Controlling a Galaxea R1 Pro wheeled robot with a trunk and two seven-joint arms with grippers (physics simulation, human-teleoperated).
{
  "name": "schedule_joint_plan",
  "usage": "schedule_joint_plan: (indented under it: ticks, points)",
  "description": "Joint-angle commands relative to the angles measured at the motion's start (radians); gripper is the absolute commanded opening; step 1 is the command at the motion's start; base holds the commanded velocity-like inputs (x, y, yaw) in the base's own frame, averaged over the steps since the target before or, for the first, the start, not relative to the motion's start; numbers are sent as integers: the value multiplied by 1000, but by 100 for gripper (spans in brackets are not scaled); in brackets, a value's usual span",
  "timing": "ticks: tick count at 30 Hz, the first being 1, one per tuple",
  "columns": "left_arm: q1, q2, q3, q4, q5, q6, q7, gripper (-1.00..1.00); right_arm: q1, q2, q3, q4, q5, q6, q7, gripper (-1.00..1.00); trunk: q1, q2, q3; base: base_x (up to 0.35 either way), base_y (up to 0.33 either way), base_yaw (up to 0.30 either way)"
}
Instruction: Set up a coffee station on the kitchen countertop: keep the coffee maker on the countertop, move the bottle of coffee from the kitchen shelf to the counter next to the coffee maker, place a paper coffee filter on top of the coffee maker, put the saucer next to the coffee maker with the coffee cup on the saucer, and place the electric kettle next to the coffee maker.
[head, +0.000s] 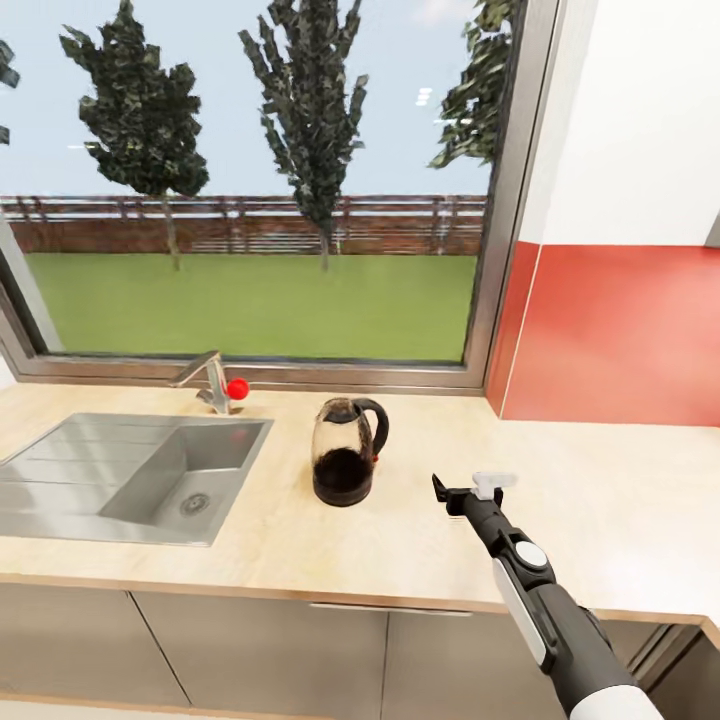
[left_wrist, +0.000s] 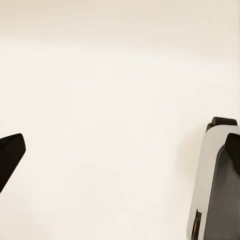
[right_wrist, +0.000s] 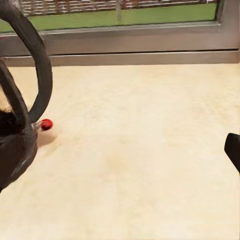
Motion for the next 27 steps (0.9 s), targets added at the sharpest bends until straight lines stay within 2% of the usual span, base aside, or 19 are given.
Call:
schedule_joint_plan:
  ticks: [1, 5, 16, 27]
  points:
    - [-2, 0, -9, 4, 9, -7, 1, 100, -1, -1, 1, -1, -10, 5, 1, 100, 1, -2, -2, 310, -137, 4]
    - [-1, -1, -9, 4, 9, -7, 1, 100, -1, -1, 2, -3, -9, 5, 1, 100, 1, -2, -2, 196, -87, 2]
    - [14, -1, -9, 4, 10, -8, 0, 100, -1, -1, 15, -3, -9, 5, 1, 100, 1, -2, -2, 26, -4, 13]
    - [45, 1, -9, 4, 10, -7, -2, 100, -1, -1, 17, -3, -9, 6, 1, 100, 1, -2, -2, 50, 0, 253]
